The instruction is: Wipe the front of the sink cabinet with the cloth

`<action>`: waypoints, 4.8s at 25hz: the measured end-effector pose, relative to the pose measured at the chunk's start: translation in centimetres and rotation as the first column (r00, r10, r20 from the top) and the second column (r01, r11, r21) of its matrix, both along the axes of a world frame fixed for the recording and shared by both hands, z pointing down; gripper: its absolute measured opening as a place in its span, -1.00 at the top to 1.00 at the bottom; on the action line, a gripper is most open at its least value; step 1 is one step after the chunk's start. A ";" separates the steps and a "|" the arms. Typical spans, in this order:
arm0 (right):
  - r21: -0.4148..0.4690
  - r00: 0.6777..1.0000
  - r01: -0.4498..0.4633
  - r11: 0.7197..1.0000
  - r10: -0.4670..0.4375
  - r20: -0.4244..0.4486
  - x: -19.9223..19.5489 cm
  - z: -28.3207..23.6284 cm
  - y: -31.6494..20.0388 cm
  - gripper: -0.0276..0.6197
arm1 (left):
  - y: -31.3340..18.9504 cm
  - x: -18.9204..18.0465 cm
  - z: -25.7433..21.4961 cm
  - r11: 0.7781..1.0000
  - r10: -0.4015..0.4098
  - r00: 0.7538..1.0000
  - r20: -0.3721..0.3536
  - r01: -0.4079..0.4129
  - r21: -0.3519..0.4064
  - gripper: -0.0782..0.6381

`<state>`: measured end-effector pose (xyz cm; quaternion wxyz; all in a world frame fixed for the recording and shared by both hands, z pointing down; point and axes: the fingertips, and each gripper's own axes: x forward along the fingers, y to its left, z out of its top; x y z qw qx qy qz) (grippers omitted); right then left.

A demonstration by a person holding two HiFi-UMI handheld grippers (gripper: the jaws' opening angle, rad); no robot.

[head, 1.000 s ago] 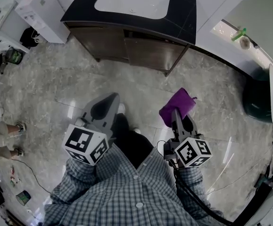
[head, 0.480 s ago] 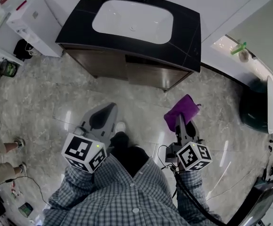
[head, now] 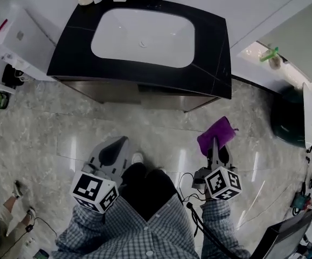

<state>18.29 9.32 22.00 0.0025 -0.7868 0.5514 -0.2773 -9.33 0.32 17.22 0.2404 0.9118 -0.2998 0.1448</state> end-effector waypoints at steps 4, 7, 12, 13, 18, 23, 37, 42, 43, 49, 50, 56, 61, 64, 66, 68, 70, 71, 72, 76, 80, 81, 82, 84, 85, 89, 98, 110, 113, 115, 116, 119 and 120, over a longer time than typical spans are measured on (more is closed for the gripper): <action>-0.010 0.998 -0.053 0.999 0.053 -0.034 3.2 2.3 -1.6 0.68 | -2.5 1.9 2.4 1.000 0.022 1.000 0.000 -0.022 -0.009 0.75; -0.017 0.995 -0.085 0.996 0.084 -0.055 5.2 3.8 -2.3 0.68 | -3.4 2.9 3.6 1.000 0.022 1.000 -0.006 -0.022 -0.021 0.75; -0.018 0.989 -0.115 0.993 0.113 -0.095 8.2 7.3 -3.6 0.68 | -4.0 4.0 5.5 0.999 0.010 1.000 -0.014 -0.010 -0.040 0.75; -0.013 0.988 -0.126 0.992 0.124 -0.092 8.8 8.2 -3.8 0.68 | -4.1 4.0 6.1 0.999 0.000 1.000 -0.009 0.000 -0.041 0.75; 0.026 0.982 -0.181 0.983 0.182 -0.042 11.6 11.9 -5.1 0.68 | -3.6 4.5 9.7 0.996 -0.035 0.999 0.013 0.036 -0.076 0.75; 0.028 0.982 -0.172 0.985 0.173 -0.076 13.3 13.6 -6.4 0.68 | -3.3 5.0 11.7 0.995 -0.057 0.998 0.017 0.058 -0.086 0.75; 0.067 0.975 -0.202 0.977 0.207 -0.078 16.5 16.3 -11.2 0.68 | -2.5 3.1 14.6 0.980 -0.161 0.986 0.052 0.166 -0.110 0.75; 0.062 0.974 -0.185 0.981 0.192 -0.124 16.1 16.5 -11.3 0.68 | -2.4 1.9 15.1 0.973 -0.197 0.979 0.059 0.202 -0.114 0.75; 0.061 0.974 -0.182 0.981 0.189 -0.124 15.8 16.6 -11.4 0.68 | -2.3 1.8 15.2 0.972 -0.199 0.978 0.059 0.204 -0.115 0.75; 0.062 0.978 -0.169 0.984 0.175 -0.115 14.0 16.7 -12.3 0.68 | -1.7 1.3 15.3 0.970 -0.206 0.977 0.048 0.211 -0.123 0.75; 0.063 0.979 -0.166 0.984 0.172 -0.111 13.6 16.7 -12.5 0.68 | -1.5 1.1 15.4 0.969 -0.206 0.977 0.047 0.210 -0.127 0.75; 0.062 0.987 -0.093 0.994 0.100 -0.126 10.3 16.4 -14.0 0.68 | -1.0 -0.4 15.7 0.964 -0.223 0.974 0.046 0.227 -0.138 0.75; 0.070 0.990 -0.055 0.996 0.063 -0.126 7.6 16.5 -15.5 0.68 | -0.8 -1.5 15.9 0.958 -0.248 0.968 0.038 0.250 -0.138 0.75; 0.073 0.993 -0.033 0.997 0.041 -0.111 5.4 16.6 -16.3 0.68 | -0.6 -2.3 16.1 0.954 -0.260 0.965 0.040 0.263 -0.143 0.75; 0.071 0.993 -0.001 0.997 0.010 -0.115 3.6 16.6 -17.1 0.68 | -0.7 -2.9 16.2 0.951 -0.271 0.962 0.038 0.274 -0.145 0.75; 0.066 0.991 0.036 0.997 -0.027 -0.132 1.9 16.5 -17.8 0.68 | -0.7 -3.3 16.2 0.948 -0.282 0.959 0.033 0.284 -0.143 0.75; 0.066 0.989 0.065 0.996 -0.056 -0.134 0.4 16.5 -18.4 0.68 | -0.7 -3.8 16.1 0.946 -0.292 0.956 0.030 0.293 -0.139 0.75; 0.067 0.989 0.077 0.995 -0.068 -0.132 -0.3 16.5 -18.7 0.68 | -0.7 -4.1 16.1 0.944 -0.299 0.954 0.030 0.300 -0.137 0.75; 0.067 0.988 0.091 0.994 -0.082 -0.131 -1.0 16.5 -19.0 0.68 | -0.6 -4.3 16.1 0.942 -0.306 0.951 0.029 0.307 -0.136 0.75; 0.047 0.974 0.165 0.985 -0.155 -0.165 -3.7 16.5 -20.1 0.68 | -0.4 -5.4 16.3 0.934 -0.328 0.944 0.028 0.328 -0.143 0.75; 0.038 0.956 0.239 0.970 -0.228 -0.185 -6.7 16.5 -21.1 0.68 | -0.4 -6.7 16.5 0.924 -0.355 0.934 0.027 0.356 -0.140 0.75; 0.038 0.951 0.259 0.965 -0.248 -0.185 -7.5 16.5 -21.4 0.68 | -0.4 -7.0 16.5 0.921 -0.364 0.931 0.026 0.364 -0.141 0.75; 0.039 0.946 0.279 0.959 -0.268 -0.183 -8.4 16.5 -21.7 0.68 | -0.4 -7.3 16.5 0.918 -0.372 0.928 0.025 0.372 -0.141 0.75; 0.038 0.936 0.318 0.947 -0.307 -0.172 -10.1 16.6 -22.4 0.68 | -0.4 -8.0 16.6 0.911 -0.387 0.922 0.024 0.386 -0.143 0.75; 0.037 0.931 0.337 0.941 -0.327 -0.164 -11.0 16.6 -22.7 0.68 | -0.4 -8.3 16.7 0.908 -0.393 0.919 0.024 0.392 -0.144 0.75; 0.027 0.895 0.423 0.906 -0.414 -0.165 -14.8 16.7 -24.1 0.68 | -0.2 -9.7 16.8 0.895 -0.420 0.907 0.025 0.419 -0.149 0.75; 0.000 0.816 0.556 0.831 -0.546 -0.191 -21.0 17.0 -25.8 0.68 | -0.1 -12.4 16.6 0.869 -0.475 0.880 0.024 0.473 -0.147 0.75; -0.029 0.658 0.734 0.678 -0.721 -0.218 -28.2 18.6 -25.1 0.68 | -0.1 -13.5 16.8 0.845 -0.518 0.855 0.025 0.516 -0.145 0.75; -0.055 0.627 0.758 0.649 -0.750 -0.214 -28.9 19.8 -24.4 0.68 | -0.1 -13.5 17.0 0.841 -0.521 0.853 0.031 0.520 -0.150 0.75; -0.074 0.615 0.767 0.638 -0.763 -0.202 -28.8 20.7 -23.8 0.68 | 0.0 -13.4 17.2 0.840 -0.521 0.853 0.037 0.520 -0.155 0.75; -0.083 0.610 0.770 0.633 -0.768 -0.195 -28.7 21.2 -23.6 0.68 | -0.1 -13.3 17.2 0.841 -0.520 0.854 0.039 0.519 -0.155 0.75; -0.106 0.605 0.772 0.626 -0.776 -0.181 -27.8 22.5 -23.3 0.68 | -0.5 -12.7 17.4 0.846 -0.512 0.858 0.037 0.512 -0.150 0.75; -0.113 0.606 0.770 0.628 -0.775 -0.179 -27.4 22.9 -23.2 0.68 | -0.5 -12.5 17.4 0.848 -0.509 0.860 0.037 0.508 -0.149 0.75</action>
